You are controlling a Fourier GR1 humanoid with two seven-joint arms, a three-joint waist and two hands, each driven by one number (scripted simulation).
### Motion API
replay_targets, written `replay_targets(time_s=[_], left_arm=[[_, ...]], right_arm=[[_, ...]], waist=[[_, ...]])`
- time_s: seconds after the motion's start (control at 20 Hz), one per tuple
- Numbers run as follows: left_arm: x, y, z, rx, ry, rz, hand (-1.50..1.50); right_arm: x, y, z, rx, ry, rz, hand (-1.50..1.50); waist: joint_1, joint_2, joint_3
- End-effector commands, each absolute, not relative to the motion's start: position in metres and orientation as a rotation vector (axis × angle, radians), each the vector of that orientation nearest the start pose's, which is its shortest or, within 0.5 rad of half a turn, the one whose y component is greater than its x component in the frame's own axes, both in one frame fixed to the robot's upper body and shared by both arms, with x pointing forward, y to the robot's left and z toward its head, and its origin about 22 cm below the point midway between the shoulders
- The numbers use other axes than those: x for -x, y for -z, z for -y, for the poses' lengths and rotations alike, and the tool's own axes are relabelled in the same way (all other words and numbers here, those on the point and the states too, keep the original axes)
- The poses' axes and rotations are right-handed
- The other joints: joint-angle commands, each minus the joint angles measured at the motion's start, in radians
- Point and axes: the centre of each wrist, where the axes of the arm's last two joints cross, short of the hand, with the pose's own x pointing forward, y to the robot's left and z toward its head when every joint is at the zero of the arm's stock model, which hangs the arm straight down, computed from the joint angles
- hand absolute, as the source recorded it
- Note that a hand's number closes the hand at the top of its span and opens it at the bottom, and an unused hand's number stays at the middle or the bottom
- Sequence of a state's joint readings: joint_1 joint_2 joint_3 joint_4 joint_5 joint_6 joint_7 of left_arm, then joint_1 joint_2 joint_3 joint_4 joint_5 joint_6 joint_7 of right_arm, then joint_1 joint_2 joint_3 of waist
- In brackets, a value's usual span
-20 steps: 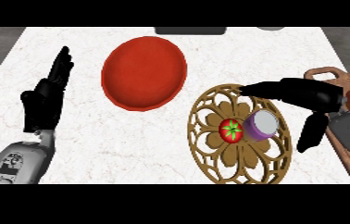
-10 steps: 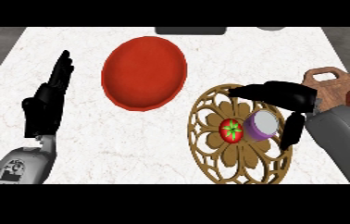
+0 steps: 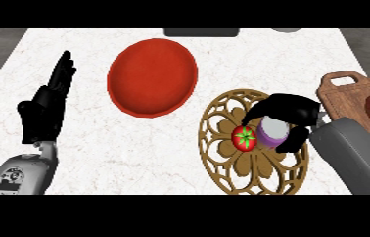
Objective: Pick the can from the placemat and place it in the bowl
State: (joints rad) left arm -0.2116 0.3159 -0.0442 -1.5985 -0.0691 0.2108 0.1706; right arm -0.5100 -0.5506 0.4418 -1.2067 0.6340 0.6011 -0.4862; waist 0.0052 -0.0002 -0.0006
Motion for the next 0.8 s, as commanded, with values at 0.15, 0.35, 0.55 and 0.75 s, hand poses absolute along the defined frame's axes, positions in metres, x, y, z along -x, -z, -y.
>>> replay_targets(time_s=[0.15, 0.35, 0.55, 0.75], left_arm=[[-0.285, -0.076, -0.264, -0.386, 0.179, 1.633, 0.0], [-0.285, -0.086, -0.279, -0.395, 0.151, 1.647, 0.0], [-0.29, -0.085, -0.259, -0.404, 0.169, 1.65, 0.0], [-0.29, -0.084, -0.263, -0.38, 0.174, 1.642, 0.0]], right_arm=[[-0.347, -0.049, 0.251, -0.088, -1.835, 1.392, 1.5], [-0.332, -0.055, 0.248, -0.097, -1.806, 1.443, 1.5], [-0.34, -0.069, 0.25, -0.126, -1.792, 1.486, 1.5], [-0.304, -0.043, 0.096, -0.038, -1.729, 1.513, 1.5]], waist=[[-0.001, 0.001, 0.001], [-0.007, -0.002, 0.0], [-0.007, -0.001, 0.0], [0.009, -0.014, -0.004]])
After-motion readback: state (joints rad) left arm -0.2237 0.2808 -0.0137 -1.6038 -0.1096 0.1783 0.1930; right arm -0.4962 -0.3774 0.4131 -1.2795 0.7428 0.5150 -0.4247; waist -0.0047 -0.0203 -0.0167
